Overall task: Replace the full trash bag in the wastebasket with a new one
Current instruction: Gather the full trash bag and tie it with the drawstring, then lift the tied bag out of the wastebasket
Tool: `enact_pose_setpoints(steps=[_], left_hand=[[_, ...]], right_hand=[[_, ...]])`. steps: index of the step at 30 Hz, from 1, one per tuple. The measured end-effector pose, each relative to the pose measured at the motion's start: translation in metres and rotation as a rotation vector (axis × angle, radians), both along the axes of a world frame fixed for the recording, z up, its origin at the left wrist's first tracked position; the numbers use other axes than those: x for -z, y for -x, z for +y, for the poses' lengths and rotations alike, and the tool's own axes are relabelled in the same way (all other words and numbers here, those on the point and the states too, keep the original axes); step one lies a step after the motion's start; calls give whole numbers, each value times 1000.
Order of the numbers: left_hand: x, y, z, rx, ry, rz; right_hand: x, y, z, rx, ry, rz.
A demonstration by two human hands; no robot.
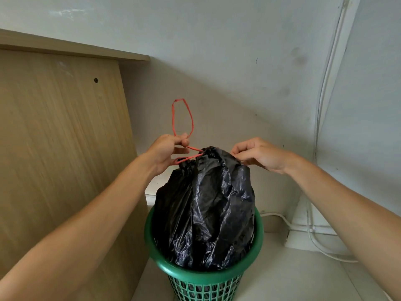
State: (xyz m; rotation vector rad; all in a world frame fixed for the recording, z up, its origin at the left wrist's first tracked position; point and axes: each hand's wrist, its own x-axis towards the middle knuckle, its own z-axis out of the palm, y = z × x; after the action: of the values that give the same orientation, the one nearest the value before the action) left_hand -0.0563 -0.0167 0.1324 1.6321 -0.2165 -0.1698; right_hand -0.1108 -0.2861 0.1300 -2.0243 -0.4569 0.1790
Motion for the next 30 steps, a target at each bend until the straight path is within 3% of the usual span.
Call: enact_pose_setpoints(steps=[3, 5, 7, 10, 13, 15, 17, 20, 24, 26, 28, 30], left_hand=[[4, 0, -6, -65, 11, -11], [4, 1, -7, -44, 92, 13], [3, 2, -8, -20, 163, 40], [-2, 1, -7, -67, 205, 74], [0, 0, -6, -296, -42, -8], [6, 9, -8, -453, -265, -226], [21, 25, -13, -286, -379, -413], [52, 43, -25, 149, -494, -364], [90, 47, -50, 263, -314, -362], [98, 45, -56, 246, -243, -325], [101, 39, -53, 212, -266, -250], [103, 30, -43, 185, -264, -179]], right_hand=[[2, -1, 4, 163, 110, -118], [-2, 1, 12, 220, -19, -185], [-7, 6, 21, 49, -52, -168], [6, 9, 41, -123, 301, -203], [26, -4, 47, 115, 315, -322], [31, -9, 42, 254, 270, -301], [30, -11, 35, 349, 161, -185], [30, -13, 38, 431, -44, -11], [23, -9, 49, 418, -164, 86], [15, -9, 47, 404, -103, -1], [7, -7, 41, 412, 91, -182], [2, -6, 32, 371, 112, -320]])
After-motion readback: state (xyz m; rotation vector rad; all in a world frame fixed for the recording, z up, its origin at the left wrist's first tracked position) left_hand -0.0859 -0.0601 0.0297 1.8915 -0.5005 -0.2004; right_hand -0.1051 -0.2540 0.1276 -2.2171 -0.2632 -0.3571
